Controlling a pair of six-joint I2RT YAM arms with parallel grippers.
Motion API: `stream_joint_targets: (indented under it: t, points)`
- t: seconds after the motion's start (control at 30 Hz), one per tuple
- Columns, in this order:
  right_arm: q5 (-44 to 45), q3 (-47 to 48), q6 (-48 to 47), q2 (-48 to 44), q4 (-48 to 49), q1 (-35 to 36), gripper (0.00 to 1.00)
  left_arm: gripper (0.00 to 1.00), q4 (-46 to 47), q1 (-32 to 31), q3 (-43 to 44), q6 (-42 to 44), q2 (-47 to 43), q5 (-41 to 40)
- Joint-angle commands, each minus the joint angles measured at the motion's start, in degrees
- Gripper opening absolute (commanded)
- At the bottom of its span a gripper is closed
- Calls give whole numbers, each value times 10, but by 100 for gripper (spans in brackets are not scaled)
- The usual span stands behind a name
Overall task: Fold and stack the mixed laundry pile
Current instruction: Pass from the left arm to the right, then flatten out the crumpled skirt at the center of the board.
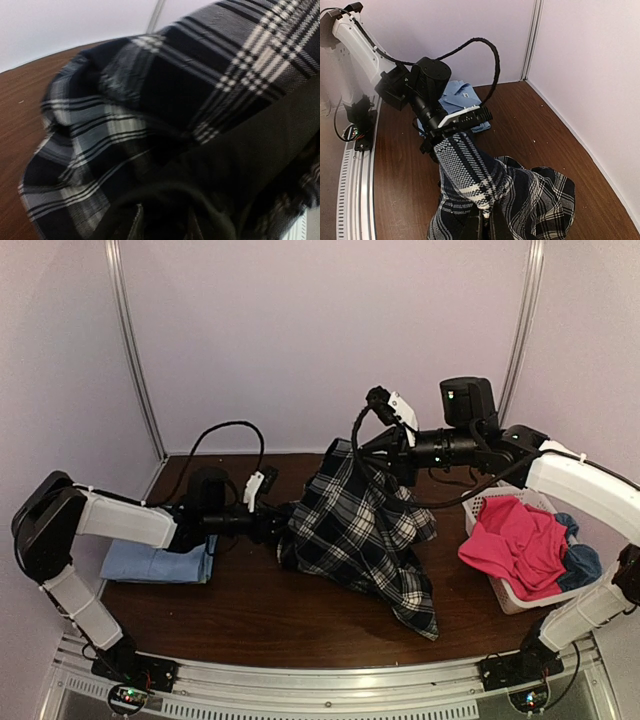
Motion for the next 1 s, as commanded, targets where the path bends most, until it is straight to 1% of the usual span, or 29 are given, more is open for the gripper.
stream_joint_targets:
  t: [0.0, 0.1, 0.17, 0.27, 0.3, 0.33, 0.37, 0.4, 0.43, 0.5, 0.53, 0.6, 0.7, 0.8, 0.83, 0.87, 0.9, 0.97]
  points:
    - [-22, 29, 8, 0, 31, -1, 0, 26, 70, -67, 106, 37, 69, 106]
    - [-32, 65, 10, 17, 31, 7, 0, 20, 33, -98, 204, 62, 133, 108]
    - [-33, 104, 6, 31, 23, 14, 0, 18, -2, -109, 263, 80, 170, 89]
    - [-28, 144, 1, 25, 19, 15, 0, 17, -135, -116, 362, 119, 224, -18]
    - [-22, 152, -3, 17, 19, 14, 0, 18, -162, -114, 377, 124, 231, -46]
    - [-16, 155, -4, 4, 22, 10, 0, 21, -168, -110, 377, 126, 228, -60]
    - [-14, 152, 0, -11, 31, 2, 0, 27, -163, -105, 362, 121, 215, -76]
    - [-13, 146, 8, -27, 42, -7, 0, 34, -155, -100, 343, 116, 198, -85]
    - [-13, 138, 16, -42, 53, -21, 0, 43, -150, -96, 319, 113, 174, -99]
    - [-13, 116, 32, -66, 72, -51, 0, 57, -148, -88, 265, 107, 122, -161]
    - [-10, 103, 37, -75, 77, -64, 0, 62, -150, -82, 243, 102, 98, -196]
    - [-6, 74, 50, -98, 98, -84, 0, 64, -175, -63, 223, 86, 73, -235]
    - [-22, 37, 101, -126, 159, -128, 0, 64, -227, -54, 216, 100, 71, -266]
    - [-48, 44, 131, -127, 175, -148, 0, 64, -246, -54, 209, 87, 76, -309]
    - [-55, 47, 135, -126, 185, -148, 0, 64, -241, -54, 203, 85, 72, -299]
    - [-57, 50, 137, -124, 188, -149, 0, 63, -217, -54, 187, 79, 62, -263]
    - [-59, 51, 137, -121, 187, -149, 0, 62, -160, -54, 162, 73, 49, -199]
    - [-68, 50, 146, -109, 184, -149, 0, 57, -53, -57, 101, 58, 18, -105]
